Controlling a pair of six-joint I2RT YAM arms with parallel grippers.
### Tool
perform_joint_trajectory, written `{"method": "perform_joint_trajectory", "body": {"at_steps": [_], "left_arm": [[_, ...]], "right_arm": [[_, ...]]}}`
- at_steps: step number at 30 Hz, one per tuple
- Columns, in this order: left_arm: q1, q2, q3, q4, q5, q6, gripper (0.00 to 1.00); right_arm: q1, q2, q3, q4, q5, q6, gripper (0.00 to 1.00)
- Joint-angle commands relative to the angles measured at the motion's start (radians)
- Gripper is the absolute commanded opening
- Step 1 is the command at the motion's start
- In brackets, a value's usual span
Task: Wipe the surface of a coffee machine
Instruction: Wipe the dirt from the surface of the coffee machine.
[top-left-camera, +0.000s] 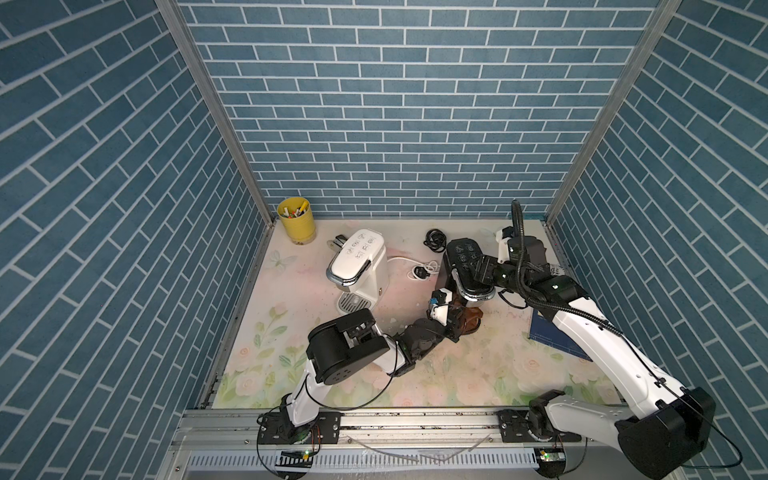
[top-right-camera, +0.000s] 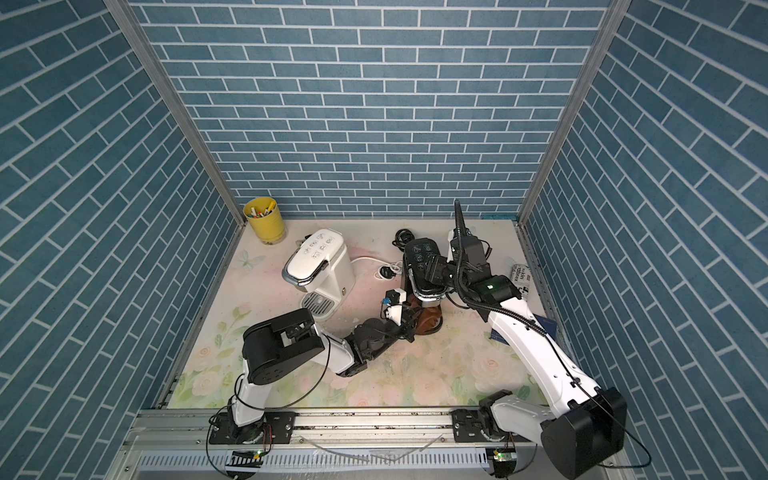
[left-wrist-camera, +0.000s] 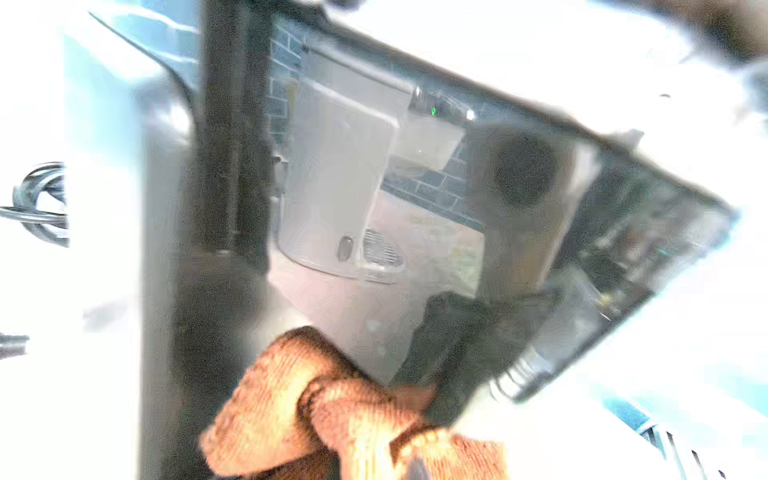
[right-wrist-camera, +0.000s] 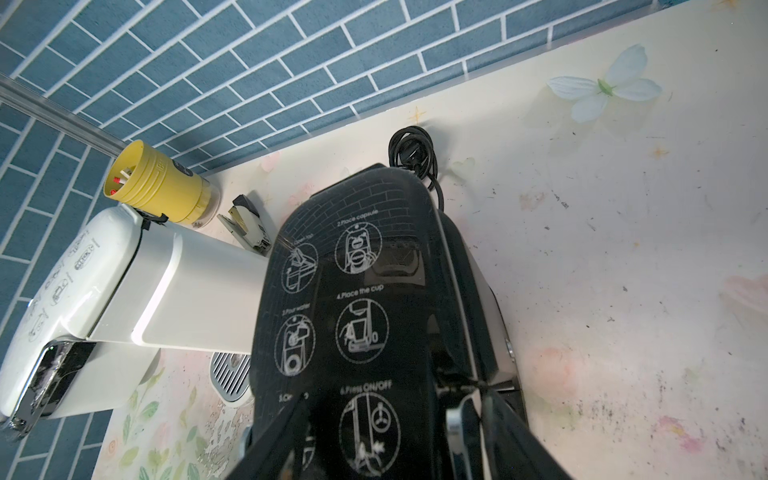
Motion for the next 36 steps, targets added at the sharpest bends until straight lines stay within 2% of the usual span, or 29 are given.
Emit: {"method": "perform_joint_trajectory", "body": {"at_steps": [1,8,17,26,36], "left_arm": [[0.002,-0.048,-0.029,0.067,-0.027,0.005,0.0],[-0.008,-0.106,-0.052,0.066,0.052,-0.039,0.0],[-0.027,-0.04,-0.073,0.066,0.089,-0.165,0.0],[-0.069,0.016,0.021,0.062,0.155,-0.166,0.0],[-0.073,0.075,0.15,0.036,0.143,-0.171,0.0]], "right_arm": [[0.006,0.04,-0.066,-0.178,-0.021,-0.02,0.64],[0.007,0.04,-0.066,-0.18,-0.02,-0.02,0.64],[0.007,0.05,-0.066,-0.169,-0.031,-0.015,0.64],[0.01,0.063,-0.062,-0.169,-0.038,-0.015,0.64],[0.01,0.069,-0.048,-0.181,-0.025,-0.023,0.64]]}}
